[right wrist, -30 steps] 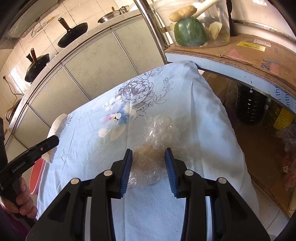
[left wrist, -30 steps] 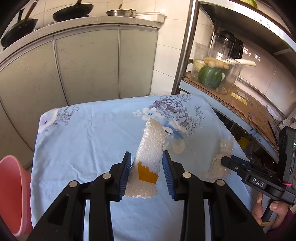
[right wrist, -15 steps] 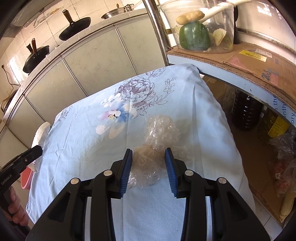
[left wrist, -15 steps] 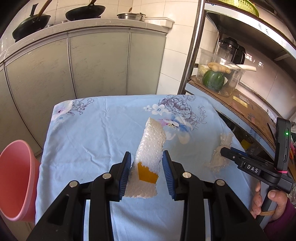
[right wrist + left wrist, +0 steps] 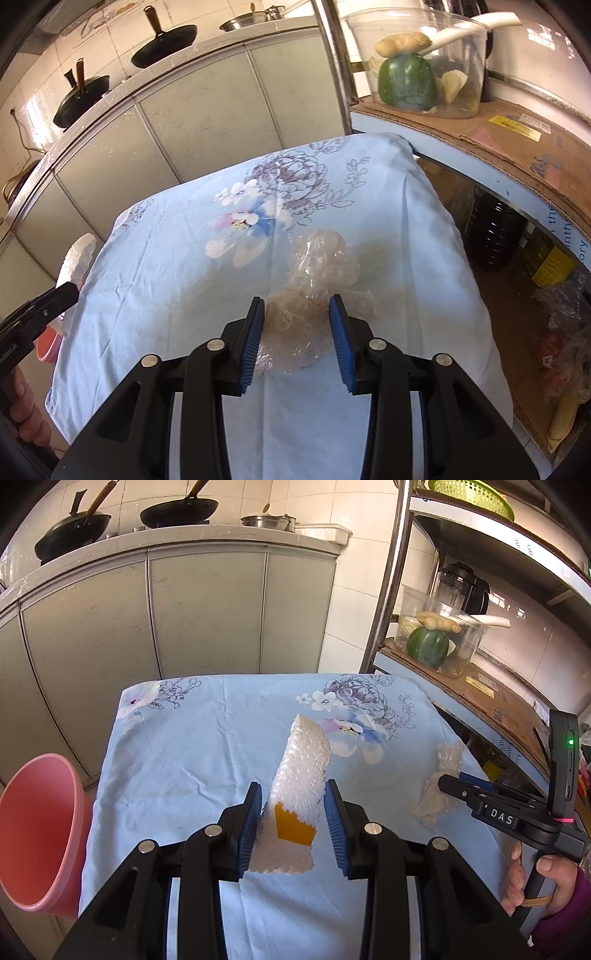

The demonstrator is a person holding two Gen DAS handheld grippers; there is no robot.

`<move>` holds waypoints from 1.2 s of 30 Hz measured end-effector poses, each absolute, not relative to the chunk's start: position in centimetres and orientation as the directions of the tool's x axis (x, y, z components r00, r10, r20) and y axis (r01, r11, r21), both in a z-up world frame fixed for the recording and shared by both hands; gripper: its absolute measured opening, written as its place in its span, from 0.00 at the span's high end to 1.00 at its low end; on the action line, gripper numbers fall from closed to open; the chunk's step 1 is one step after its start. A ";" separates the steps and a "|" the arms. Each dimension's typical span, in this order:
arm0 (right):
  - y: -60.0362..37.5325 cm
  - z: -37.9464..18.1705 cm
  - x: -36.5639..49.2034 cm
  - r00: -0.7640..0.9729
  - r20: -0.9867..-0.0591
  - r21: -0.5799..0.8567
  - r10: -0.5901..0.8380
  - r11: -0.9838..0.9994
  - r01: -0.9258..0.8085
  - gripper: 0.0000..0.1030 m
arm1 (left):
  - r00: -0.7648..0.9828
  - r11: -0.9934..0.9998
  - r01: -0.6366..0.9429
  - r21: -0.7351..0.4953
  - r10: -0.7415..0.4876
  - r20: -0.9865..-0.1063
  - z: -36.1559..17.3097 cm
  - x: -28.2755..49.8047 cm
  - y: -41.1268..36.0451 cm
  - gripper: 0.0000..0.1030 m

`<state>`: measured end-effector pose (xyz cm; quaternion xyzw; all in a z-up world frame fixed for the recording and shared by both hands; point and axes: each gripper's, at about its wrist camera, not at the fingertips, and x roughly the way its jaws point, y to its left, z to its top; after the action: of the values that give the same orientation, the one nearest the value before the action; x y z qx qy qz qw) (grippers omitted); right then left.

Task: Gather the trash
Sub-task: 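Carry the foam block and bubble wrap over the pink bucket and open both grippers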

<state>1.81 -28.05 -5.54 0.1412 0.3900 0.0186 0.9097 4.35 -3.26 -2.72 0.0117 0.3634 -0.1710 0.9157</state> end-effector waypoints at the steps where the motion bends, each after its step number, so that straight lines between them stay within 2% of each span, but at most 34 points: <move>1: -27.7 -5.5 1.8 0.694 -0.704 0.269 0.149 0.961 0.066 0.64 | 0.679 0.942 0.319 -0.104 -0.304 -0.669 -2.7 4.3 -3.1 0.67; 22: -17.7 -3.2 2.4 0.636 -0.690 0.261 0.345 0.939 -0.225 0.64 | 0.741 0.973 0.189 -0.134 -0.231 -0.630 -2.3 3.4 2.9 0.67; 36: -9.3 -1.5 4.6 0.560 -0.677 0.278 0.477 0.871 -0.406 0.64 | 0.785 0.990 -0.001 -0.139 -0.086 -0.614 -1.9 2.3 10.5 0.67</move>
<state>4.56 -9.34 -1.47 0.0450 0.3966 0.2502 0.8821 2.31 10.47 -1.92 -0.0660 0.3273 -0.0225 0.9423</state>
